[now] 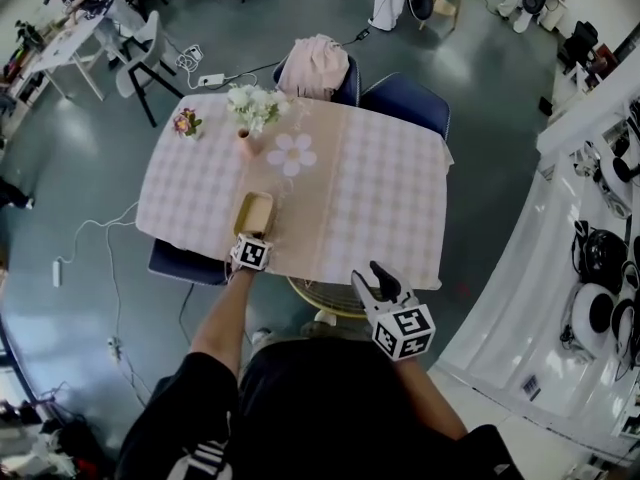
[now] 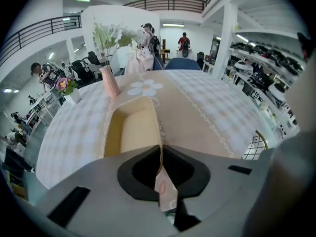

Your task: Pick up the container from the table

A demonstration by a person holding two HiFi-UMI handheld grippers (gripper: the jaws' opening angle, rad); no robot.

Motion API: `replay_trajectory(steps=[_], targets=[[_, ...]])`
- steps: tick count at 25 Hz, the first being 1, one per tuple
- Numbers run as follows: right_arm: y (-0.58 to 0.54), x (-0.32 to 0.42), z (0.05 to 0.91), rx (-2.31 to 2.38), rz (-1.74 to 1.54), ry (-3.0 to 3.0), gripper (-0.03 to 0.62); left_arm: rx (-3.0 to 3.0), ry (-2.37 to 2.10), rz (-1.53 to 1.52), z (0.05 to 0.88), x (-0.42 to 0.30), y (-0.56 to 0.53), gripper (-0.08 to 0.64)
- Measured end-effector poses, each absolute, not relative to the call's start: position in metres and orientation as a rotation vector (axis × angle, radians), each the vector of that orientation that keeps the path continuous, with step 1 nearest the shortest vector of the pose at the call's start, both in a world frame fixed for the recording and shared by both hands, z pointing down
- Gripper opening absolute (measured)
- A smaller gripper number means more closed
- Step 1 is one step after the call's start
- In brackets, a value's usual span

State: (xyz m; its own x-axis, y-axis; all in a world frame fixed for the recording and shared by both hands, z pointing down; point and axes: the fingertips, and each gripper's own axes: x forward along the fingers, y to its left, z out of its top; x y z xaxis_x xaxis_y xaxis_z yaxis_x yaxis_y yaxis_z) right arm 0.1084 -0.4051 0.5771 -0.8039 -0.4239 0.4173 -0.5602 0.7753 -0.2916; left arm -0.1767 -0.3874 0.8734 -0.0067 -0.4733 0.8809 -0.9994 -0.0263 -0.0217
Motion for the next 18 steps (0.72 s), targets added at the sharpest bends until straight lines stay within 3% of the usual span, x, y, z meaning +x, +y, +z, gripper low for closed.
replay_trajectory(steps=[5,9,18], targets=[[-0.402,0.092,0.565,0.755,0.563,-2.693,0.119,1.668,-1.656,0.818,0.824,-0.181,-0.384,0.018],[-0.399,0.078,0.556,0.749,0.540,-2.719,0.026,1.733,-1.723,0.637,0.771,-0.181,-0.371,0.017],[-0.371,0.029,0.538,0.733,0.430,-2.773,0.009,1.824,-1.866,0.402,0.642,-0.185,-0.314,0.018]])
